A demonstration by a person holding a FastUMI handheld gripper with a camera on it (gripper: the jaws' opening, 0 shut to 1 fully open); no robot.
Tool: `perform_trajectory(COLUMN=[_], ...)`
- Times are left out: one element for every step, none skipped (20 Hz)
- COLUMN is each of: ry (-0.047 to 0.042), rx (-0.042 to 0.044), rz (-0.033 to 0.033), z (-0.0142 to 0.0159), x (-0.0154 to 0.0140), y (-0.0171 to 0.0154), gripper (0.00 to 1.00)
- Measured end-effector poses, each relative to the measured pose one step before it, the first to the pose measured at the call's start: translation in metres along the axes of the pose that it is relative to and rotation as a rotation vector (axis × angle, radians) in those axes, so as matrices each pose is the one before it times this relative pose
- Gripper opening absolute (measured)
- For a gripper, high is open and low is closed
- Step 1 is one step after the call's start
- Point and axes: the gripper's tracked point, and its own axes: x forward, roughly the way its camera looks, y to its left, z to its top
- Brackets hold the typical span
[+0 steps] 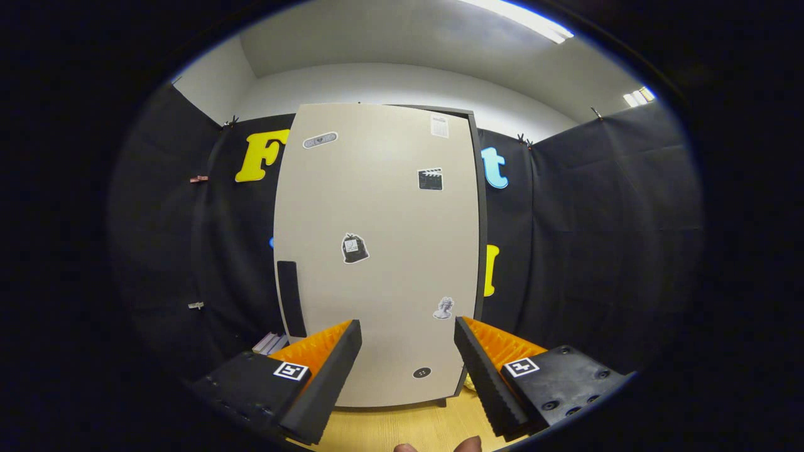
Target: Open the shoe cabinet door, grab the shoes and put them into the shoe cabinet, then close the shoe cabinet door.
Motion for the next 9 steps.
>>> perform_trajectory(ry=[-0.00033, 0.00183, -0.00124, -0.00034, -0.00025, 0.00000, 0.00018, 0.00120, 0.00191], rx=[-0.00007, -0.00060, 0.00137, 0.00149, 0.00222, -0.00096, -0.00208, -0.00111, 0.00046], rz=[-0.00067, 0.00124, 0.00167, 0.00423, 0.00529, 0.00344, 0.00001, 0.00233, 0.00155], z=[0.00054, -0.00050, 0.00035, 0.00109, 0.00037, 0.00049, -0.00018, -0.00058, -0.00070], x=[0.00023, -0.00038, 0.00108, -0.00055, -0.00023, -0.00019, -0.00050, -0.00055, -0.00057], y=[0.00014, 0.00012, 0.00109, 0.00100, 0.00146, 0.00108, -0.00042, 0.00068, 0.00107], gripper=[0.97, 0.97, 0.97, 0.97, 0.97, 0.97, 0.97, 0.97, 0.97])
